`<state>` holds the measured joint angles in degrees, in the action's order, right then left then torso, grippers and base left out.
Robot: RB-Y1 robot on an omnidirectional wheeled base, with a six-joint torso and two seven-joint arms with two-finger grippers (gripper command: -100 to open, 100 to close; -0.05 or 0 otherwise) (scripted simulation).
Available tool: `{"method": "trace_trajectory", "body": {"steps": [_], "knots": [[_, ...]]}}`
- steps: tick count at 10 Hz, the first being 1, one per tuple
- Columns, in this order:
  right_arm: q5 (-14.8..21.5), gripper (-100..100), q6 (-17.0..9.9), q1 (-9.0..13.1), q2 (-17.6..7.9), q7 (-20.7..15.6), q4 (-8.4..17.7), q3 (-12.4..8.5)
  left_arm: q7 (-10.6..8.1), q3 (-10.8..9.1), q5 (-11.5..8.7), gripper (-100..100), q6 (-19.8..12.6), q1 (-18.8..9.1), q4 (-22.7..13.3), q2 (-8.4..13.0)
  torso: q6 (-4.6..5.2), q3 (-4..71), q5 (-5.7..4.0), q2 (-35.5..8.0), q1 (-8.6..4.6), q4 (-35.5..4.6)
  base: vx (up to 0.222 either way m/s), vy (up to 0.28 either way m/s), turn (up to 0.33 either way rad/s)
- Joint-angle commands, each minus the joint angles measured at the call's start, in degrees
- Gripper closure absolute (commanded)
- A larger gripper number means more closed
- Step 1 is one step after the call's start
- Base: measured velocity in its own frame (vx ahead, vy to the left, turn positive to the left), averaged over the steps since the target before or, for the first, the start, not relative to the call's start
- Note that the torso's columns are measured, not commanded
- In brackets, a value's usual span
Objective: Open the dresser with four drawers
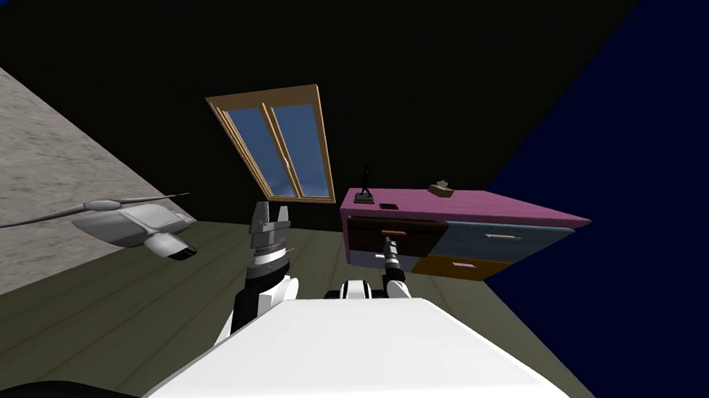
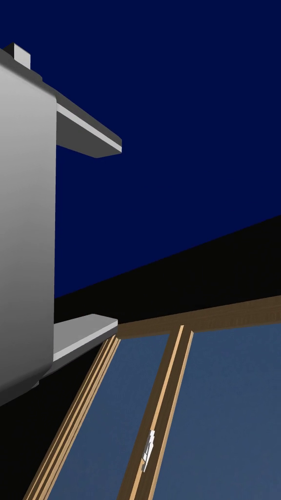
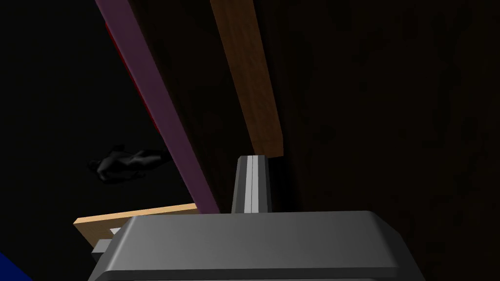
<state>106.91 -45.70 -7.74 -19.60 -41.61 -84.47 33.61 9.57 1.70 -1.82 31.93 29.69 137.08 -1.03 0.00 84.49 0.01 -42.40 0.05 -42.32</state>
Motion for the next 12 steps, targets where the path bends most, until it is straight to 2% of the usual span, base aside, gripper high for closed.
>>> {"method": "trace_trajectory", "body": {"steps": [1, 2, 3, 4, 5, 6, 10, 11, 12], "knots": [[1.27, -100, -1.56, -0.48, 0.18, 0.85, 1.03, 0.68, 0.00, 0.00, 0.00, 0, 0.00, 0.01, 0.00, 0.00, -0.01, 0.28, 0.00, 0.47, -0.03, 0.12, 0.052, 0.017, 0.074], [1.60, -100, -1.97, -0.59, 0.22, 1.10, 1.32, 0.85, 0.00, 0.00, 0.00, 0, 0.01, 0.03, 0.01, 0.00, -0.02, 0.52, -0.01, 0.84, -0.03, 0.24, 0.143, 0.023, 0.063], [1.21, -100, -1.41, -0.57, 0.10, 0.77, 0.91, 0.63, 0.00, -0.01, 0.00, 0, 0.01, 0.04, 0.02, 0.01, 0.00, 0.54, 0.00, 0.85, -0.03, 0.25, 0.072, 0.010, 0.009], [-0.02, -100, 0.09, 0.36, -0.09, -0.37, 0.21, -0.38, 0.00, -0.01, 0.00, 0, 0.01, 0.04, 0.02, 0.01, 0.01, 0.22, -0.01, 0.28, -0.08, 0.11, 0.071, -0.002, -0.030], [0.57, -100, -0.81, -0.34, -0.03, 0.15, 0.19, 0.14, 0.00, -0.01, 0.00, 0, 0.01, 0.04, 0.02, 0.01, 0.01, 0.01, -0.02, 0.02, -0.11, 0.00, 0.046, -0.002, -0.012], [0.49, 100, -0.61, -0.32, -0.04, -0.06, 0.03, 0.08, 0.00, -0.01, 0.00, 0, 0.01, 0.03, 0.01, 0.01, -0.04, -0.06, -0.04, -0.05, -0.11, 0.00, 0.007, 0.001, 0.001], [0.72, 100, 0.10, -1.59, 0.03, -1.51, -2.36, 0.74, 0.00, 0.00, 0.00, 0, 0.00, 0.00, 0.00, 0.00, 0.09, -0.30, 0.03, -0.52, -0.04, -0.19, -0.170, 0.017, -0.048], [0.60, 100, 0.23, -1.48, 0.06, -1.33, -1.79, 0.76, 0.00, 0.00, 0.00, 0, 0.00, 0.00, 0.00, 0.00, 0.10, -0.15, 0.07, -0.30, -0.09, -0.23, -0.097, 0.007, -0.002], [0.92, 100, 0.28, -2.27, 0.13, -1.62, -2.37, 1.36, 0.00, 0.00, 0.00, 0, 0.00, 0.01, 0.00, 0.00, 0.07, 0.13, 0.12, 0.19, -0.08, -0.21, -0.120, 0.009, -0.037]]}}
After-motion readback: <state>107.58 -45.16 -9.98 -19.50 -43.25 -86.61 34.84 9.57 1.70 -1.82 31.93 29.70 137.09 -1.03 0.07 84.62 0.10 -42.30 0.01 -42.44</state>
